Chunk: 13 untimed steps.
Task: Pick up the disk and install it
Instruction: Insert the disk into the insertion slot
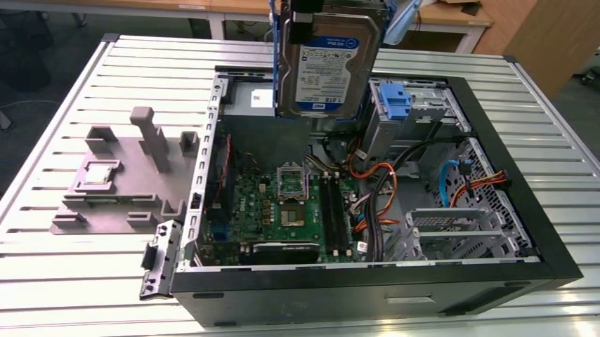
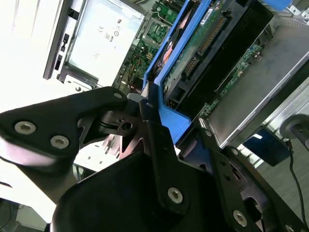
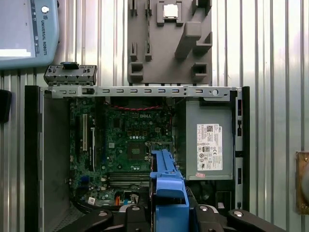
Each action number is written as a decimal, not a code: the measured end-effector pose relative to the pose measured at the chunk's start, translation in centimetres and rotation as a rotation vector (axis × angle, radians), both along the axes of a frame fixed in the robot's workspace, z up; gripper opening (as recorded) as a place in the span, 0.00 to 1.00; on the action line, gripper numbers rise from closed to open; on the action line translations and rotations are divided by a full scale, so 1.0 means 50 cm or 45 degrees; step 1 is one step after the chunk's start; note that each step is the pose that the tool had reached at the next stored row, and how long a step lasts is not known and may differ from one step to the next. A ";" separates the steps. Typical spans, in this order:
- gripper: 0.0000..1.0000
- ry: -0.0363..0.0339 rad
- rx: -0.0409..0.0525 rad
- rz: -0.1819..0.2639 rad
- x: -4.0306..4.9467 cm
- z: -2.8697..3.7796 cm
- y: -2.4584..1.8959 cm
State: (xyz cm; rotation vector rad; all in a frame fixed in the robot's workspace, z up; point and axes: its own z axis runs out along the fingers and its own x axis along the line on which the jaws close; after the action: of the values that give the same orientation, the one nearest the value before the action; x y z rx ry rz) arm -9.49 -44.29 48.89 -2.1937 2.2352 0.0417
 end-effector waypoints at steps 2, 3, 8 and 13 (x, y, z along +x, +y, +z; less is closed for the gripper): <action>0.37 0.0001 0.000 0.000 0.000 0.000 -0.0042; 0.37 0.0001 0.000 0.000 0.000 0.000 -0.0054; 0.37 0.0000 0.000 0.000 0.000 0.000 -0.0235; 0.37 0.0000 0.000 0.000 0.000 0.000 -0.0331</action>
State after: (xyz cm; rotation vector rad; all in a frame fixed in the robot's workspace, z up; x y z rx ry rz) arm -9.48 -45.95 48.89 -2.1937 2.2353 0.0417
